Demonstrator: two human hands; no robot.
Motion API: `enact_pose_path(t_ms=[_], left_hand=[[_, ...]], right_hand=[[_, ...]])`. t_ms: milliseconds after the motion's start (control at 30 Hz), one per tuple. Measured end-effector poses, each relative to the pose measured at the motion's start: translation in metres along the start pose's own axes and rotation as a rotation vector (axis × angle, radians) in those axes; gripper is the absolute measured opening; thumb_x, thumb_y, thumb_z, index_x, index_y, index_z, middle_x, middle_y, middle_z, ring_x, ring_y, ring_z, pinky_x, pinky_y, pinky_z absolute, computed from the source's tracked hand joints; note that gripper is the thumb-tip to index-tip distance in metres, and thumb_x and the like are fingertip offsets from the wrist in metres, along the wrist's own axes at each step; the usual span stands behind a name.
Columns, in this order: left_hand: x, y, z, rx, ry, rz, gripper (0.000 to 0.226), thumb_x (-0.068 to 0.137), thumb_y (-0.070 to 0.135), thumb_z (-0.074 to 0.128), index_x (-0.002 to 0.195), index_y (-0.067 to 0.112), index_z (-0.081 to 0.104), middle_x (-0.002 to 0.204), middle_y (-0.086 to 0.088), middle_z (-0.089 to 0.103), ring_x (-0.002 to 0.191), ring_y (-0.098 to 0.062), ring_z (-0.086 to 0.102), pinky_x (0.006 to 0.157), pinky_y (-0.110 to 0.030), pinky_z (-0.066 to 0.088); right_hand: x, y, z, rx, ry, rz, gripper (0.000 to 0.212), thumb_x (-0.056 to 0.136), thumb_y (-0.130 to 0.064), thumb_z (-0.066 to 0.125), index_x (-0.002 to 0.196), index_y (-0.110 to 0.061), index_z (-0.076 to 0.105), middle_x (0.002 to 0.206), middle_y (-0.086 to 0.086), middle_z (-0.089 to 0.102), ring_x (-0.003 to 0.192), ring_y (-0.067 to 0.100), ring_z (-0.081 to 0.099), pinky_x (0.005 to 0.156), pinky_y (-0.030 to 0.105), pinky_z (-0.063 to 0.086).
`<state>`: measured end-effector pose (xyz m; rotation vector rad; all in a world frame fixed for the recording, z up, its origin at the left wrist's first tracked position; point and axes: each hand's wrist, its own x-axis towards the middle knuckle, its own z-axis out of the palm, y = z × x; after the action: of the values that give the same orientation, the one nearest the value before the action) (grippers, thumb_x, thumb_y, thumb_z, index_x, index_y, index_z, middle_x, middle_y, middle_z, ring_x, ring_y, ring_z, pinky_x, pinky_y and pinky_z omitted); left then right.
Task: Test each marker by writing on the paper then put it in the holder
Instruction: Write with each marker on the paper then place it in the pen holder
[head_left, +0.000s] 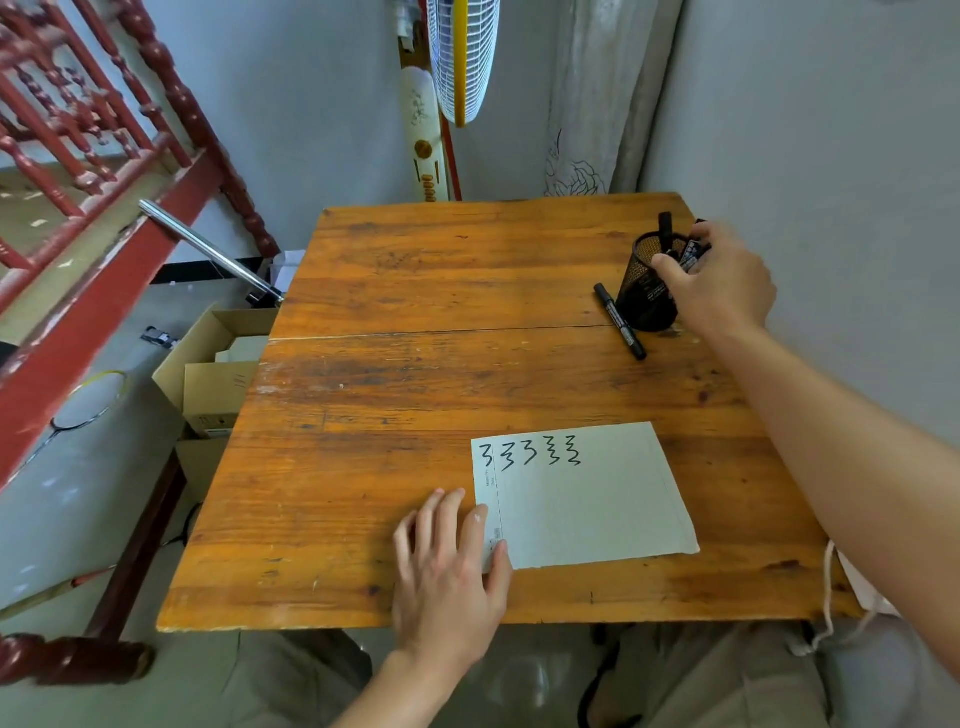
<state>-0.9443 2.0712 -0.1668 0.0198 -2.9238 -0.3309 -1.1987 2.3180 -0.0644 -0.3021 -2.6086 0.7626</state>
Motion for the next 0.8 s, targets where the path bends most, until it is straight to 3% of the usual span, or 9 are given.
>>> enact_pose_path(t_ms=[133,233,333,467,567,667,800], left_hand=[[0.000,0.000,0.001,0.002,0.009,0.000,0.041,0.088,0.042,0.040,0.108,0.016,0.063,0.122,-0.009,0.059,0.120,-0.028,0.047,0.097,-0.050,0.037],[0.000,0.000,0.000,0.003,0.009,0.002,0.041,0.089,0.043,0.039,0.109,0.016,0.063,0.122,-0.009,0.059,0.120,-0.029,0.047,0.097,-0.051,0.038],[0.000,0.001,0.000,0.002,0.010,0.000,0.041,0.089,0.042,0.039,0.109,0.016,0.063,0.123,-0.009,0.059,0.120,-0.029,0.047,0.097,-0.051,0.037],[0.000,0.001,-0.001,0.000,0.020,0.003,0.039,0.088,0.040,0.041,0.109,0.015,0.063,0.122,-0.009,0.059,0.120,-0.028,0.047,0.097,-0.051,0.038],[0.000,0.001,0.000,0.000,0.024,0.004,0.039,0.089,0.040,0.041,0.109,0.015,0.063,0.122,-0.009,0.059,0.120,-0.028,0.047,0.097,-0.051,0.038],[0.000,0.001,0.000,-0.003,0.023,0.005,0.039,0.089,0.040,0.041,0.109,0.016,0.062,0.122,-0.009,0.059,0.120,-0.028,0.047,0.097,-0.051,0.038],[-0.001,0.001,-0.001,-0.009,0.029,0.007,0.040,0.089,0.041,0.040,0.109,0.016,0.062,0.122,-0.010,0.059,0.120,-0.028,0.047,0.097,-0.051,0.039]], right_hand=[[-0.018,-0.006,0.006,0.027,-0.001,-0.178,0.031,0.090,-0.044,0.060,0.111,-0.022,0.063,0.079,-0.004,0.065,0.073,0.016,0.061,0.069,0.034,0.050],[-0.028,-0.005,0.027,-0.180,-0.155,-0.271,0.027,0.092,-0.041,0.058,0.107,-0.020,0.067,0.091,0.001,0.070,0.082,0.024,0.064,0.069,0.032,0.045],[-0.034,0.001,0.048,-0.418,-0.302,-0.248,0.030,0.093,-0.042,0.055,0.110,-0.018,0.064,0.096,0.008,0.068,0.087,0.032,0.064,0.068,0.035,0.046],[-0.036,0.008,0.059,-0.481,-0.328,-0.189,0.022,0.095,-0.028,0.054,0.112,-0.017,0.061,0.100,0.012,0.066,0.092,0.036,0.063,0.070,0.038,0.044],[-0.034,0.008,0.058,-0.438,-0.348,-0.127,0.024,0.093,-0.020,0.055,0.117,-0.016,0.057,0.103,0.015,0.066,0.095,0.038,0.062,0.073,0.040,0.046],[-0.038,0.002,0.046,-0.324,-0.435,-0.023,0.037,0.090,-0.027,0.062,0.124,-0.015,0.054,0.109,0.014,0.066,0.099,0.037,0.061,0.078,0.042,0.051],[-0.059,-0.012,0.014,0.167,-0.437,0.096,0.026,0.087,-0.022,0.062,0.111,-0.016,0.061,0.097,0.008,0.066,0.083,0.026,0.065,0.070,0.040,0.057]])
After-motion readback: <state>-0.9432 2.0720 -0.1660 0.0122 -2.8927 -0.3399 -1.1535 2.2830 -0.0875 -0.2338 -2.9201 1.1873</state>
